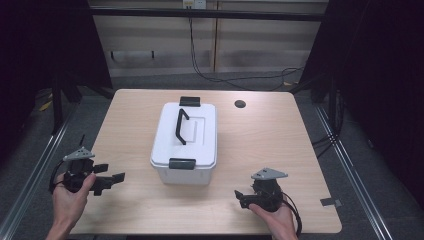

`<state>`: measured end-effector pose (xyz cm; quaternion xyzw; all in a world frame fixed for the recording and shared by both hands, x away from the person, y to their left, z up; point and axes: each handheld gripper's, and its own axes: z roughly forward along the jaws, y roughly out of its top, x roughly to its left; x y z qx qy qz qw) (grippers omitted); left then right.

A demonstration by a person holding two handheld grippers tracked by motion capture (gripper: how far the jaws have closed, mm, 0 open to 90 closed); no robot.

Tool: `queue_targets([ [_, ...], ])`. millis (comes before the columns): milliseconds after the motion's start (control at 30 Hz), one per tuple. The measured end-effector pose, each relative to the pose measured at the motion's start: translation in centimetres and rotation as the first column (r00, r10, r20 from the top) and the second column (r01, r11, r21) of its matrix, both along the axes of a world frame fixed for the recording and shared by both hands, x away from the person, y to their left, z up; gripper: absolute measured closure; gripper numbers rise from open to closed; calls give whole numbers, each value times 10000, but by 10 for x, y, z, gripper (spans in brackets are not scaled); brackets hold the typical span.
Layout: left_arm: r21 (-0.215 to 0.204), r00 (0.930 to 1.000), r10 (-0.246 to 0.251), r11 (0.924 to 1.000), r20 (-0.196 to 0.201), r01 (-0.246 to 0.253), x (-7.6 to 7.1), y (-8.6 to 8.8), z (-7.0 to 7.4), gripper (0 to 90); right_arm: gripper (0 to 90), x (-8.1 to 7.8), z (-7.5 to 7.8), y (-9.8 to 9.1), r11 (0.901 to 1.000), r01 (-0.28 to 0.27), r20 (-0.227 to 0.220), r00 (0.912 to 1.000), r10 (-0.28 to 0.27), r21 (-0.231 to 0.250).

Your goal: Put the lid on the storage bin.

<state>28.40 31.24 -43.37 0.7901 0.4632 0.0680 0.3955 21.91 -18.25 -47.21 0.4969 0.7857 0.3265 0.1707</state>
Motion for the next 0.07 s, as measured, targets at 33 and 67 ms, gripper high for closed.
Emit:
queue_targets([
  [33,-160,9998,141,9998,-103,-143,-1,0,-1,187,175,1,-2,-1,9997,122,46,9999,-121,-193],
  [67,-160,9998,141,9998,-103,-143,-1,0,-1,187,175,1,-2,-1,9997,122,46,9999,-121,-193],
])
